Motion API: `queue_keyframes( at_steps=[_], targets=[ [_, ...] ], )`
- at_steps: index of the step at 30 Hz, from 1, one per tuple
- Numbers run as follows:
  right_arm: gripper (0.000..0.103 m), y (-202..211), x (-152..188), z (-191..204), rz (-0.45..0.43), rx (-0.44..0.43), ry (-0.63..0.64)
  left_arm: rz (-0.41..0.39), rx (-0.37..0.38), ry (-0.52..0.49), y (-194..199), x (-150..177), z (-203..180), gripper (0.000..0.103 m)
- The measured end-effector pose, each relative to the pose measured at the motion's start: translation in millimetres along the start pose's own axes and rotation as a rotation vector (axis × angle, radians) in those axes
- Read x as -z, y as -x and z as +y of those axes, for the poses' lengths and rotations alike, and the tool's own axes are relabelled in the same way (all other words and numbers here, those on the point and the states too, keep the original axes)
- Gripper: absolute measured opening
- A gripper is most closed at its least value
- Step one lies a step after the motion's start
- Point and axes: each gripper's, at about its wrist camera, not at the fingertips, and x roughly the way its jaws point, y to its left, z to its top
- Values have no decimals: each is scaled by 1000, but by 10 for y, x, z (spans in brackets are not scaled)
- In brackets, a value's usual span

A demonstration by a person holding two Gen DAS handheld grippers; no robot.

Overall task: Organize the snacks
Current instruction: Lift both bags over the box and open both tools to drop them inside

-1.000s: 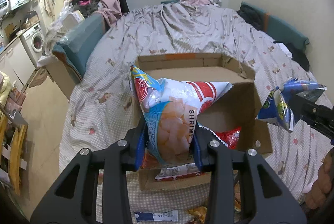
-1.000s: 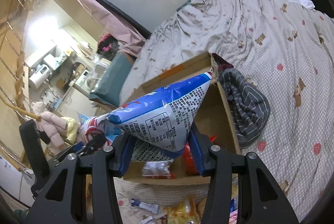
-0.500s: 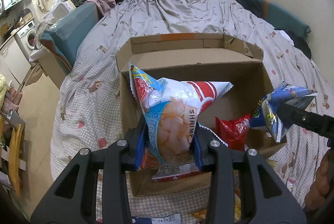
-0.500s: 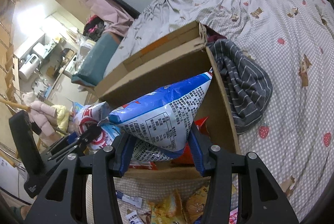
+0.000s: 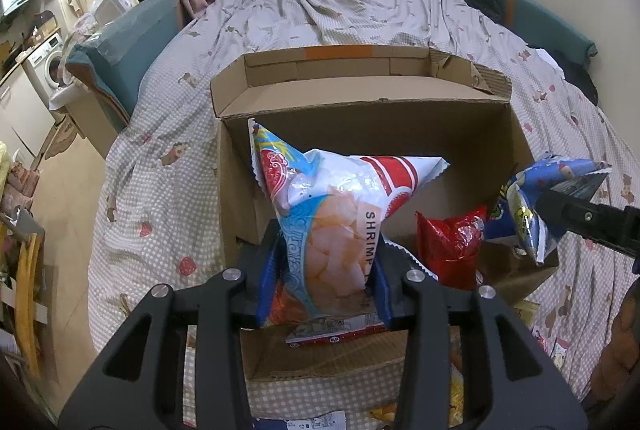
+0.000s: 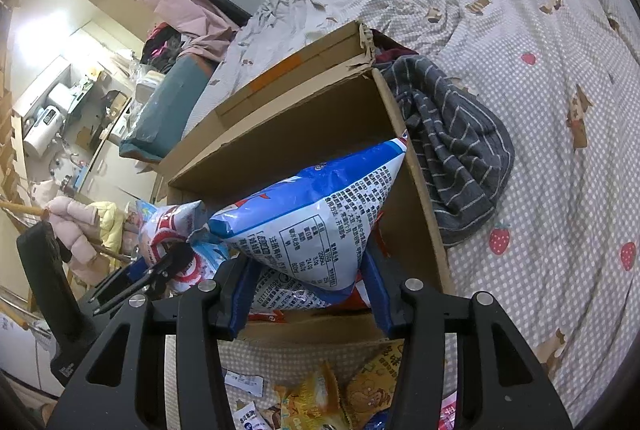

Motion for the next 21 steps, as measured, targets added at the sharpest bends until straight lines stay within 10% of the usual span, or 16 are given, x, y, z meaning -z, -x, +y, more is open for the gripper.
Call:
queue_keyframes(
  at_steps=[13,17,21],
  targets=[
    [54,-52,-18,153,-27,25,48,-45,10,23,23,-21,25,39],
    [101,77,-23,243,-145,2,68,-68,-21,42,31,-48,43,69],
    [101,96,-29,273,-137,6,94,-40,-14,42,14,-19,58,79]
  ],
)
